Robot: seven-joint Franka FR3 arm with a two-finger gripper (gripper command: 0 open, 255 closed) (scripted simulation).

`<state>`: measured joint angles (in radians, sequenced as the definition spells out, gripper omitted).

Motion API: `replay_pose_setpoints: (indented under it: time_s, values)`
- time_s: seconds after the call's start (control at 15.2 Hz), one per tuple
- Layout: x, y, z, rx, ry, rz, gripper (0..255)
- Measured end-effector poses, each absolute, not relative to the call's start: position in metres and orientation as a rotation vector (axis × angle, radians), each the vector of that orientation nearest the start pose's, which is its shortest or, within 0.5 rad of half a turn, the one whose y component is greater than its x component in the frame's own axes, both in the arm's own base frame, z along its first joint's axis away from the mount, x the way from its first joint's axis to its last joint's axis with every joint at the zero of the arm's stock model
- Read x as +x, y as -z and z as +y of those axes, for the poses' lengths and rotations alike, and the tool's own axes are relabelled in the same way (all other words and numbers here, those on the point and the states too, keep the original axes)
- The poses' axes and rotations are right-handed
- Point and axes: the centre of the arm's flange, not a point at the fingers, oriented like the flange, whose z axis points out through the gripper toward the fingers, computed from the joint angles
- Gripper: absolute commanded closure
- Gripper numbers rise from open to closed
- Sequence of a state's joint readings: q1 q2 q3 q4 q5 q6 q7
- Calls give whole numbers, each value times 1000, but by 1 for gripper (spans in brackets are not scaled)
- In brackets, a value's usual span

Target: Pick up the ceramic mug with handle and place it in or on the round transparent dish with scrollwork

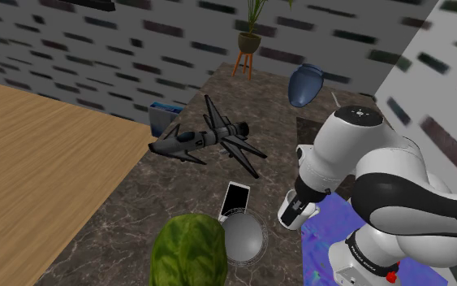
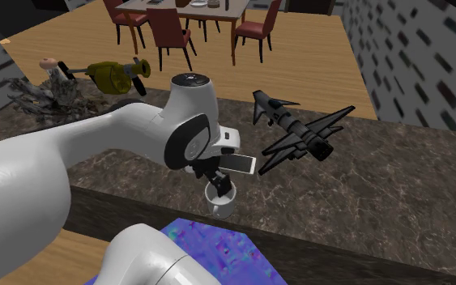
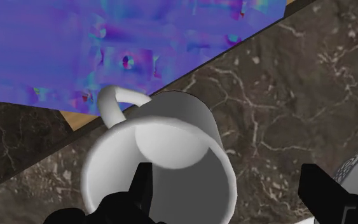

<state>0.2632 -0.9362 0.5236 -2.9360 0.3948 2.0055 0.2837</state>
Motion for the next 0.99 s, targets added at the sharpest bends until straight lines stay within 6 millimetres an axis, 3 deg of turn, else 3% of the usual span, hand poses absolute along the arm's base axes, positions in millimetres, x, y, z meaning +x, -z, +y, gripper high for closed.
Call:
replay_pose_setpoints:
  time_s: [0.26, 0.59, 0.66, 0.99]
  values:
    - [203, -351, 185, -3201, 4, -197, 0]
    - [203, -348, 184, -3201, 5, -197, 0]
    - [203, -348, 184, -3201, 5, -197, 255]
    - [203, -348, 184, -3201, 5, -197, 255]
